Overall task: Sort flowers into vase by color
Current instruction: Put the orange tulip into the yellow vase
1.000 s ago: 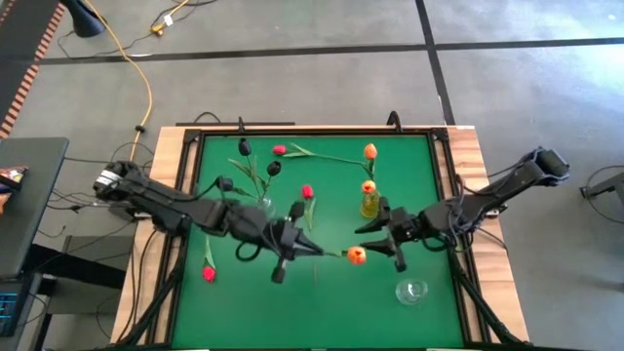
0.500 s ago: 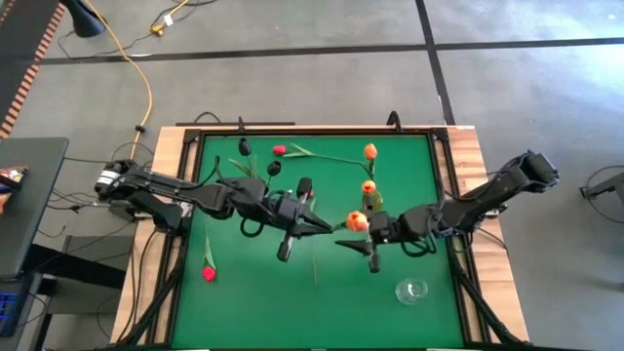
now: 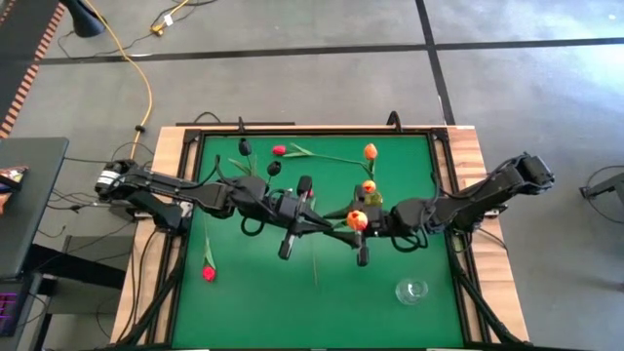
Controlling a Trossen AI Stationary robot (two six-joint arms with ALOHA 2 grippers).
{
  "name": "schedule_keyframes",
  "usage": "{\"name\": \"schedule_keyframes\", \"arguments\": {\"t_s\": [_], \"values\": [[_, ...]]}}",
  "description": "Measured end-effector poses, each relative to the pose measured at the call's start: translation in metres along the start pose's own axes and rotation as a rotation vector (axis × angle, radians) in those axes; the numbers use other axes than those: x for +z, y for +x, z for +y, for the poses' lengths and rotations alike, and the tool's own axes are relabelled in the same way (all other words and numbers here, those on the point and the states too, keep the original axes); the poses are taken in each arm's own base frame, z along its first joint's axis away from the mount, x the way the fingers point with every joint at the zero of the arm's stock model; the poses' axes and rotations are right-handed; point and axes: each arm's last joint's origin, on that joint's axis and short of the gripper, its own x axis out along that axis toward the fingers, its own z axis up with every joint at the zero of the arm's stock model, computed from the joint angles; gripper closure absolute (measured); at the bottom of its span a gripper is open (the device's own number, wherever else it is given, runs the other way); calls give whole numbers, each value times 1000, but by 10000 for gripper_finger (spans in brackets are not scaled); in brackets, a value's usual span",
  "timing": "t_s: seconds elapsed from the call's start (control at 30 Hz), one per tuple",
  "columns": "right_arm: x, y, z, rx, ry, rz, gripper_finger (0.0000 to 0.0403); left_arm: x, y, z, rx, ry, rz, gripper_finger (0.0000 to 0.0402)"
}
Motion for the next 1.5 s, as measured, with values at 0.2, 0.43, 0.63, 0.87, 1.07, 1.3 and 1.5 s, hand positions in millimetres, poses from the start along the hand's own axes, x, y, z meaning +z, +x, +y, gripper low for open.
{"name": "schedule_keyframes", "arguments": {"t_s": [0.2,0.43,0.63,0.87,1.07,1.3,1.5], "values": [[6,1,-1,-2,10,-30,215,0,0,1,44,3,4,401],[6,1,-1,-1,9,-28,266,0,0,2,79,2,6,401],[6,1,-2,-2,9,-27,329,0,0,2,79,2,6,401],[6,2,-2,0,5,-26,387,0,0,2,81,6,7,391],[7,-2,1,12,10,-27,383,0,0,2,78,3,6,337],[27,-24,1,21,23,-40,382,13,-14,1,52,-41,1,278],[41,-67,4,97,119,84,377,33,-39,-2,15,-98,-11,265]]}}
